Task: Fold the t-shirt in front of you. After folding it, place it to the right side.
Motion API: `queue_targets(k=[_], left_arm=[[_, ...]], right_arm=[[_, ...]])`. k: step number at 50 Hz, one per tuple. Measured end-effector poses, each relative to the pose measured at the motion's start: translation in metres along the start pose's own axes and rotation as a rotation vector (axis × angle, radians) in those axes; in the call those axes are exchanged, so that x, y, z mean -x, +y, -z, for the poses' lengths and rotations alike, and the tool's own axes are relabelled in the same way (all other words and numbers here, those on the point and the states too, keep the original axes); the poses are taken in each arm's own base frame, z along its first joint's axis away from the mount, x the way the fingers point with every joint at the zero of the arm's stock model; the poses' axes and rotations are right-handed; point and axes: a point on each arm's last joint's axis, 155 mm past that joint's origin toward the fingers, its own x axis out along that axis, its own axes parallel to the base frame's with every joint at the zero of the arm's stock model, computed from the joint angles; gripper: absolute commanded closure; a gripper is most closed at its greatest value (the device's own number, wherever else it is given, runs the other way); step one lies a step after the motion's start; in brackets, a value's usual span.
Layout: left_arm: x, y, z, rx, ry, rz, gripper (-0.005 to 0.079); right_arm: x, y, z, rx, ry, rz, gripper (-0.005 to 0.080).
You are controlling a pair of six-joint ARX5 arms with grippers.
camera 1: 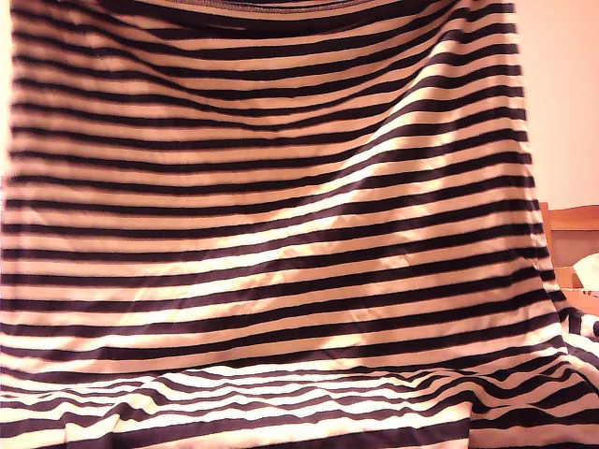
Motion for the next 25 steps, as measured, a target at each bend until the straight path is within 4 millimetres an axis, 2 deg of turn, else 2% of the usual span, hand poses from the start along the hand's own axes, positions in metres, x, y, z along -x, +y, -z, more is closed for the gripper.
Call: queue_targets(k=[6, 13, 18, 25], left_arm=[[0.001, 0.005, -0.024, -0.04, -0.094, -0.023, 0.0762], [-0.003, 0.014, -0.044, -0.095, -0.176, -0.047, 0.0762], [-0.02, 0.019, -0.05, -0.105, -0.199, -0.038, 0.0762], [-0.056, 0.03, -0.047, -0.129, -0.198, -0.039, 0.0762]], right_arm=[[-0.015, -0.006, -0.002, 0.003, -0.036, 0.017, 0.0765], [-0.035, -0.007, -0.023, 0.007, -0.121, 0.005, 0.0765], [-0.046, -0.006, -0.036, 0.009, -0.175, -0.012, 0.0765], [-0.065, -0.013, -0.045, 0.026, -0.221, 0.003, 0.0765]])
